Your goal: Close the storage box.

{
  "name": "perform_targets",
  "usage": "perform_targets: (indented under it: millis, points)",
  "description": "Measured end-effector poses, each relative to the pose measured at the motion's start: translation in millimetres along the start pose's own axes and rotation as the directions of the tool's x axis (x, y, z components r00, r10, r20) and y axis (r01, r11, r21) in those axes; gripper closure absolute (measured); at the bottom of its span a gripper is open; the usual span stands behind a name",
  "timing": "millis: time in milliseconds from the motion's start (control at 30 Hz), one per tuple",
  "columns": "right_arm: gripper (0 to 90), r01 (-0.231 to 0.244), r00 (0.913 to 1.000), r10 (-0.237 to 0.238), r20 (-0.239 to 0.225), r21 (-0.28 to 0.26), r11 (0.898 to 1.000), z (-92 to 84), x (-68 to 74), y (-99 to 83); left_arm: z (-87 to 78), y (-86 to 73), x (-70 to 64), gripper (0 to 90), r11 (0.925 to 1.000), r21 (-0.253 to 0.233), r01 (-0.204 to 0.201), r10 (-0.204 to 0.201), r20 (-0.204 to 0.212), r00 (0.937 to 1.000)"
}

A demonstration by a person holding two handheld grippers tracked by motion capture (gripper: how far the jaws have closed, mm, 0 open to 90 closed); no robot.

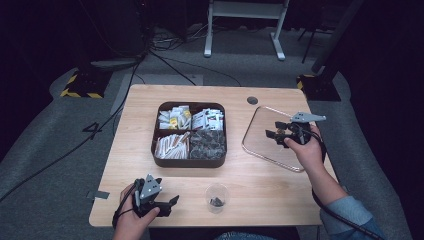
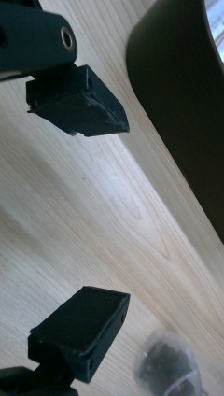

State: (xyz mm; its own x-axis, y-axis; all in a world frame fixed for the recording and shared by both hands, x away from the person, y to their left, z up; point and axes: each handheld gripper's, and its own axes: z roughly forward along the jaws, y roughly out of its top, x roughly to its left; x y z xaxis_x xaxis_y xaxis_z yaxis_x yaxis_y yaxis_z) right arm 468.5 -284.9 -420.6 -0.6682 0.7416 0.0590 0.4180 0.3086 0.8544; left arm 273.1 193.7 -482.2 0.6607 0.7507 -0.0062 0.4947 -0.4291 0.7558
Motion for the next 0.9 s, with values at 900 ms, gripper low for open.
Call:
perform_targets:
  millis: [900]
  points:
    - [38.3, -0.116, 0.9771, 0.087, 0.194, 0.146, 0.982, 38.6, -64.4, -47.4, -6.6, -15.6, 13.0, 17.5, 0.9973, 0.001, 0.073, -0.073, -0.062, 0.9954]
